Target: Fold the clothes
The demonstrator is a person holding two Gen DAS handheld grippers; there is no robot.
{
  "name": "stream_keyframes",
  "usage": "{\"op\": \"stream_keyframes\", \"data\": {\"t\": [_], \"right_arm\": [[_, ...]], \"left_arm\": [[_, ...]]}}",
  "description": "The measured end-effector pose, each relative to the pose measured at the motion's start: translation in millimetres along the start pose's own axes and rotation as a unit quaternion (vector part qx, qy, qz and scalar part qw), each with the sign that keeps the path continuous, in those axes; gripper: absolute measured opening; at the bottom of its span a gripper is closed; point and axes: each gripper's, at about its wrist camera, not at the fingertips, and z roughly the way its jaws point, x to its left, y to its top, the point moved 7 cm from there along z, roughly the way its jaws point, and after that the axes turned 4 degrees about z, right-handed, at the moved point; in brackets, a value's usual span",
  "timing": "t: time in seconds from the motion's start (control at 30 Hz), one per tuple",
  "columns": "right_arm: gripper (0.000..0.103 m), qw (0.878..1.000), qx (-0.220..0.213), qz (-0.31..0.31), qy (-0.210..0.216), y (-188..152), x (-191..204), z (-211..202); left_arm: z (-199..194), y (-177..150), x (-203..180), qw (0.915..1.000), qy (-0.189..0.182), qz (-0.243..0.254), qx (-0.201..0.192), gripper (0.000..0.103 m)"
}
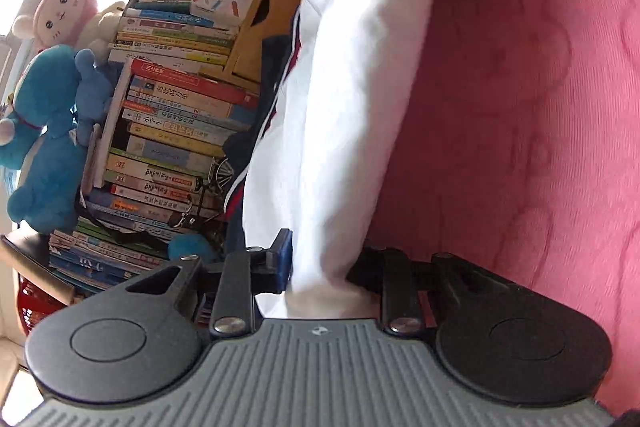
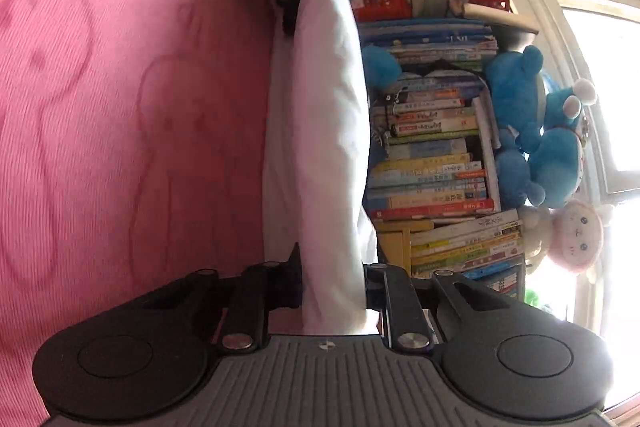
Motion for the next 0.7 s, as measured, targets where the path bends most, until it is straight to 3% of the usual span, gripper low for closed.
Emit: {"op": "stream_keyframes", "data": {"t": [0.07, 0.13, 0.23, 0.37, 0.43, 0.53, 0.6, 0.7], "right_arm": [[0.020, 1.000, 0.025, -0.016, 0.002, -27.3, 2.7, -0.5], [0.017, 0.998, 0.052, -0.019, 0.004, -50.9, 5.1, 0.2], [0.014, 0.997, 0.075, 0.009, -0.002, -68.4, 1.7, 6.9], [0.011, 0.996, 0.077, -0.014, -0.040, -71.0, -10.3, 4.0], [0.011, 0.996, 0.067, 0.002, -0.056, -70.9, -30.9, -12.6], [0.011, 0.996, 0.044, 0.007, -0.083, -72.8, -55.0, -50.0], [0.011, 0.996, 0.026, 0.001, -0.087, -76.9, -53.4, -81.6], [0.011, 0.998, 0.010, -0.011, -0.069, -82.7, -25.3, -119.2]], "left_arm": [[4.3, -18.1, -8.7, 0.9987, 0.019, 0.044, 0.016, 0.015], [6.7, -30.8, -11.6, 0.9976, 0.030, 0.057, 0.024, 0.011], [12.0, -35.0, -11.8, 0.9975, 0.035, 0.048, 0.038, 0.003], [5.4, -36.2, 6.8, 0.9964, 0.061, 0.026, 0.052, 0.004], [-14.8, -37.7, 26.5, 0.9967, 0.067, -0.006, 0.046, 0.005], [-63.1, -43.1, 42.1, 0.9968, 0.076, -0.013, 0.022, 0.004], [-97.6, -49.7, 34.9, 0.9973, 0.073, -0.006, 0.009, 0.004], [-130.4, -61.0, -3.0, 0.9993, 0.037, 0.008, 0.006, 0.005]]}}
